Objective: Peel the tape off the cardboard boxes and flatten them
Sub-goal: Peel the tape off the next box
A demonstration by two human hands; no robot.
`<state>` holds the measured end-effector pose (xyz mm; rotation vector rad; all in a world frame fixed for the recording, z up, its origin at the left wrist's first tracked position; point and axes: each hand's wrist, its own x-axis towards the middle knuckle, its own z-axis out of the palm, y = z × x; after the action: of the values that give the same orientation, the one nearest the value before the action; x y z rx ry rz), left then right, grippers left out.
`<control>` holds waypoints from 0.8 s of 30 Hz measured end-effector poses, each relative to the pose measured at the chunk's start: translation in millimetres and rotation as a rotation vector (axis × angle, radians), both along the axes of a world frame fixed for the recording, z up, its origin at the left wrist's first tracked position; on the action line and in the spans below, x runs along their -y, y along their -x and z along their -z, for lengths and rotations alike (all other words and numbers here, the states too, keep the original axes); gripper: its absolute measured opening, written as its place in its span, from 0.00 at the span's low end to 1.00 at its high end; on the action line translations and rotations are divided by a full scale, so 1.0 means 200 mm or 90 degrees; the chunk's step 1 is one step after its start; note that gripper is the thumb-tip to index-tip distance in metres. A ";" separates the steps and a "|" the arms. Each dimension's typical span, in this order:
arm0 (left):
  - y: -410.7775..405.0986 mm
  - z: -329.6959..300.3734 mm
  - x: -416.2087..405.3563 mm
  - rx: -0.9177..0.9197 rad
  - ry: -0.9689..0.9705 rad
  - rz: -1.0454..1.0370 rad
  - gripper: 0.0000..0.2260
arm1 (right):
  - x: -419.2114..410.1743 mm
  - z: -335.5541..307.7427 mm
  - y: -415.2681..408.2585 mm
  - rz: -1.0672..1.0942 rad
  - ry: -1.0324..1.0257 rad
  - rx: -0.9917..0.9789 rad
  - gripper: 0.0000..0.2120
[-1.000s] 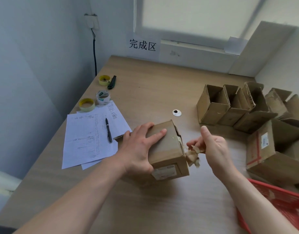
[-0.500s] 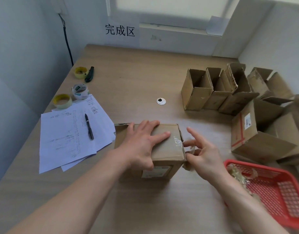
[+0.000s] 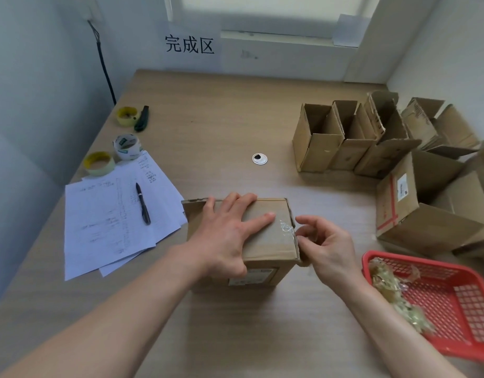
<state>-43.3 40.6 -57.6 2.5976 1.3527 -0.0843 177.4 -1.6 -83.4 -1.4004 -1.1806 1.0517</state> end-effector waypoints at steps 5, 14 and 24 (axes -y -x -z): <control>0.01 0.01 0.01 0.003 -0.002 0.000 0.52 | 0.01 0.02 0.00 -0.027 -0.024 0.054 0.23; 0.01 0.02 0.01 -0.001 -0.001 0.002 0.52 | 0.00 0.00 -0.06 -0.063 -0.261 0.393 0.17; 0.01 0.02 0.01 -0.005 0.000 0.000 0.53 | -0.02 -0.01 -0.03 -0.066 -0.168 0.337 0.13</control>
<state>-44.8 37.8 -60.9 2.6004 1.3556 -0.0939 183.8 2.1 -81.1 -1.4585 -1.7212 0.5711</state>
